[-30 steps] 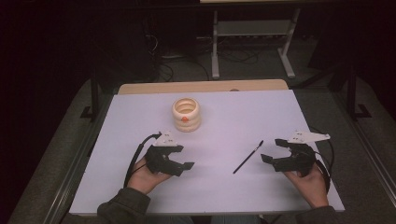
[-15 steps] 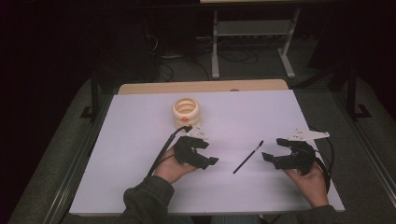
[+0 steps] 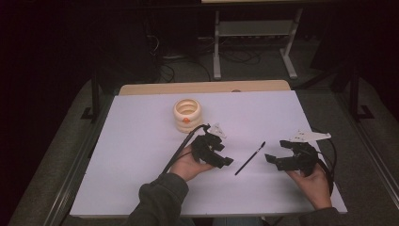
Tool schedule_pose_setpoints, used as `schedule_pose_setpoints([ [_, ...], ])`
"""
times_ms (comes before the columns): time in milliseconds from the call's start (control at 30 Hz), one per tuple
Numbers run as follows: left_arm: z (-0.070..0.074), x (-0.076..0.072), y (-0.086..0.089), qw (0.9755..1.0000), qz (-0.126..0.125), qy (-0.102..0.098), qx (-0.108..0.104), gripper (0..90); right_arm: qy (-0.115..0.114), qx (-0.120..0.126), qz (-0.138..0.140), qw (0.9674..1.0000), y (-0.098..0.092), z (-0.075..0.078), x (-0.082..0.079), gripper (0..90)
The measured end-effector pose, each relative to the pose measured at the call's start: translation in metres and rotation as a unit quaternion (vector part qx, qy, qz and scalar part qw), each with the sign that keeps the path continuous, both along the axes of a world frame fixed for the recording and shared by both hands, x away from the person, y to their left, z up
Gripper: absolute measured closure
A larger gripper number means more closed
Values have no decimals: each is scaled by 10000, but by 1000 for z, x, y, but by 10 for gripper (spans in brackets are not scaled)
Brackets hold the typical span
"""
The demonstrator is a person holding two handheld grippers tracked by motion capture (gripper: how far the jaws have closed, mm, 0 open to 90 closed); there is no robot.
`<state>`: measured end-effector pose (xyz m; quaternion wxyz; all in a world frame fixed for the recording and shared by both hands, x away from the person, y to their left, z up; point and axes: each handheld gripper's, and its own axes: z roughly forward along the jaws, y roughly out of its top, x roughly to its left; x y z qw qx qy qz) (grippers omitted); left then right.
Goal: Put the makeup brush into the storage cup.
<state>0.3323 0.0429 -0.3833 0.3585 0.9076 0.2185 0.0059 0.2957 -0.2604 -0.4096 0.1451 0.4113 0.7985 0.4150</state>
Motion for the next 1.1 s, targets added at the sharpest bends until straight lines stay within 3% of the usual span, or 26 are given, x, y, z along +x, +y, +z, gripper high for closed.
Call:
schedule_pose_setpoints([
  [300,-1,3,-27,9993,-169,68,317,442,-5,-31,-54,10000,-2,0,2,153],
  [367,-2,3,-30,9994,-158,77,305,459,-9,-42,-36,10000,-2,0,2,153],
  [500,-6,7,-42,9981,-261,72,545,476,16,-35,-63,10000,-2,-1,3,153],
  [567,-9,9,-47,9975,-170,14,693,479,32,-48,-62,10000,-2,-1,3,153],
  [667,-15,11,-51,9973,-120,134,716,478,14,-77,-39,10000,-2,-2,4,153],
  [1100,-29,12,-76,9946,-176,169,1004,548,74,-94,-58,9999,0,-3,4,153],
])
